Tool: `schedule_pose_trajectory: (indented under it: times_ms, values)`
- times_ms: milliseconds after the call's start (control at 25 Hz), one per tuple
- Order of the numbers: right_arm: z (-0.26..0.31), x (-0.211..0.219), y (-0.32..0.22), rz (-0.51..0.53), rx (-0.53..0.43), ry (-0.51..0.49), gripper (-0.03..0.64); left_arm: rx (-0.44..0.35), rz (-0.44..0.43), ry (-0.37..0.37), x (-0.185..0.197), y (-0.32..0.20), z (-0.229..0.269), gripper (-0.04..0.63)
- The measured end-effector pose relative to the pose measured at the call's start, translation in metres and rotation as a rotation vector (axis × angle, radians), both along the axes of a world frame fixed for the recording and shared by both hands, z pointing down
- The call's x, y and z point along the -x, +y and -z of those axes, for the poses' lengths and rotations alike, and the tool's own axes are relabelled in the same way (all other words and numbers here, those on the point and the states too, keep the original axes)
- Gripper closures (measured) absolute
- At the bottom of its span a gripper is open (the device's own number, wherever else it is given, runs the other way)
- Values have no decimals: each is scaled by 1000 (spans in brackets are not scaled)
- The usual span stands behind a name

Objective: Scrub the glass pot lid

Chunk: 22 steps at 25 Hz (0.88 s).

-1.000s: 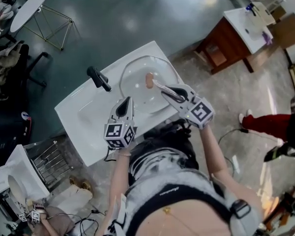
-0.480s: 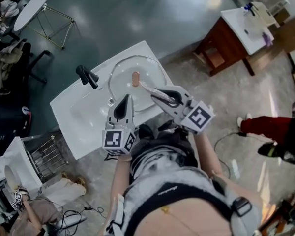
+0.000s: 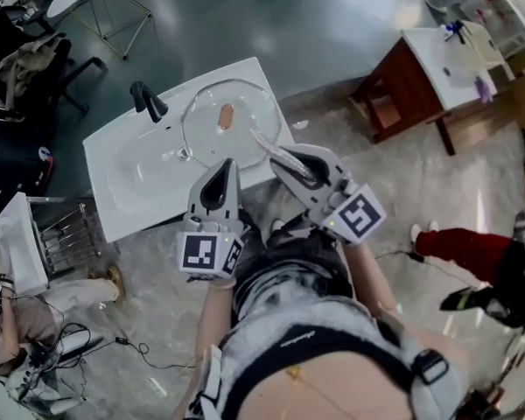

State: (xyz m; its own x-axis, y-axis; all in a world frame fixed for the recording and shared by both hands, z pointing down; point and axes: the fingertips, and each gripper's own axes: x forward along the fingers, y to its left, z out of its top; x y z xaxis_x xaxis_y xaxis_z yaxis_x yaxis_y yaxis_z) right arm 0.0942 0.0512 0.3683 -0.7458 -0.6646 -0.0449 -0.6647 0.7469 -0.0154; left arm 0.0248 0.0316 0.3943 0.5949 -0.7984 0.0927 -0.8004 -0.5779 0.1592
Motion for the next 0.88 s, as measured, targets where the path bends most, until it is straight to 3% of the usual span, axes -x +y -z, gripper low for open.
schedule_pose_trajectory:
  times_ms: [400,880]
  values:
    - [2,0,42,16,2,-16,535,-39,93,-24,4,49,21,594]
    - [7,22,70,-41,-18,12,535,-58,54,-38,10,75,30,594]
